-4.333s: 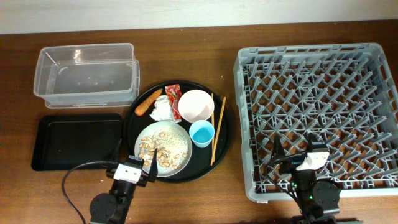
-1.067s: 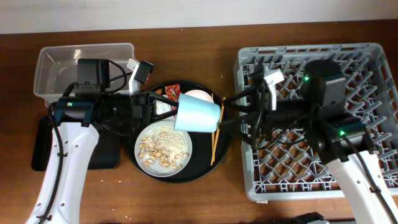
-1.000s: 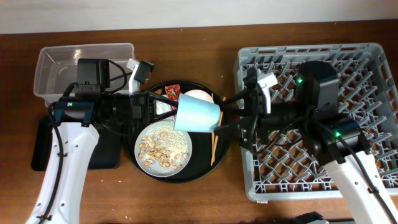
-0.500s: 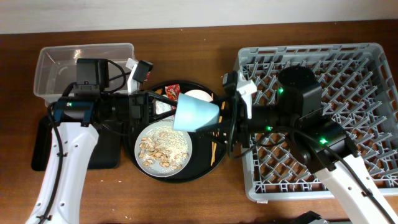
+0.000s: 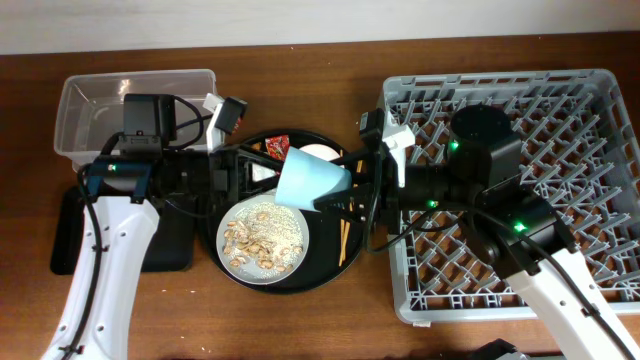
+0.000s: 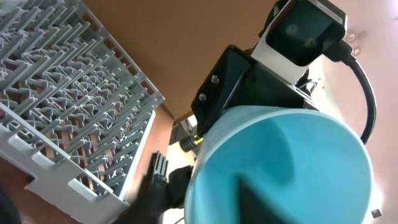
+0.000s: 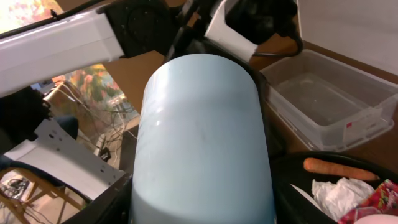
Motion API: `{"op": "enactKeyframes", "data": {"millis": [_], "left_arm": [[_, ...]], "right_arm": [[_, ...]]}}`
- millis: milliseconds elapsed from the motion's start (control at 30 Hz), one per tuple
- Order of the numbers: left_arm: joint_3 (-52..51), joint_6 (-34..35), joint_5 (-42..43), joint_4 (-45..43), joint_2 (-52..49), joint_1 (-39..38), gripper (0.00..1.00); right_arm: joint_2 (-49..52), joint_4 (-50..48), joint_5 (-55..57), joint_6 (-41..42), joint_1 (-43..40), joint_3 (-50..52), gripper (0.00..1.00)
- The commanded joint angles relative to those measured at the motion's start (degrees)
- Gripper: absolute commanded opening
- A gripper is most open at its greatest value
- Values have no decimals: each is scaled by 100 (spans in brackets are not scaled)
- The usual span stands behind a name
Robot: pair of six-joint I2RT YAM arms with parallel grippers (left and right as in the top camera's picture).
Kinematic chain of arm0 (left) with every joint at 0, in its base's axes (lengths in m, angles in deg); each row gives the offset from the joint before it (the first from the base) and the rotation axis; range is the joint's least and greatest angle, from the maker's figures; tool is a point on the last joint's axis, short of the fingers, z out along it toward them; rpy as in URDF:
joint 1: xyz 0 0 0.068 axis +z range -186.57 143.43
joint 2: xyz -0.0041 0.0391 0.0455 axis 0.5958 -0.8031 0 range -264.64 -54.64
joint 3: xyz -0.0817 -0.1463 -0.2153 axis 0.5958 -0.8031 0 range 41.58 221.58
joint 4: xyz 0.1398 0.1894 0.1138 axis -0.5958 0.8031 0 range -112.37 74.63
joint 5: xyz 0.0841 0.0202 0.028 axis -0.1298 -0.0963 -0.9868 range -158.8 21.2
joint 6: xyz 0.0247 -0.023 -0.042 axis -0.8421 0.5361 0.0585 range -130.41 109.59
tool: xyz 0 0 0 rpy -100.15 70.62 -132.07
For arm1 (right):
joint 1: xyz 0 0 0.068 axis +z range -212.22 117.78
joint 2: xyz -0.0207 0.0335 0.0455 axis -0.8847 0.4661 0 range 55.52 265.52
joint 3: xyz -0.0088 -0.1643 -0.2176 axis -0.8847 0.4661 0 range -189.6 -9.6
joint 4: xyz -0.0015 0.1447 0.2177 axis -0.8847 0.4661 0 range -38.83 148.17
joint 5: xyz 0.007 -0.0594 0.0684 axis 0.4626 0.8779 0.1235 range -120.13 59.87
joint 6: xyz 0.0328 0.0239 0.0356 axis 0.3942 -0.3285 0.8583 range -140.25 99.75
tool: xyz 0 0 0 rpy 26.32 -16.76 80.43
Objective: Sort waste into correct bins and load items into the dishwasher rack
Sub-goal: 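Pass the blue cup from the left gripper to the right gripper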
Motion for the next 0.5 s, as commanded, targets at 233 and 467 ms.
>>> {"op": "enactKeyframes", "data": {"millis": [233,467], "left_arm": [[35,-31,-627,-101,-7,103,100],[35,-31,-960,-103,-7,101,100]], "right_arm": [[-1751,3362,3521,848,-2702,-120,45],[-1108,5582,6240,1834,-4957,-118,44]]}}
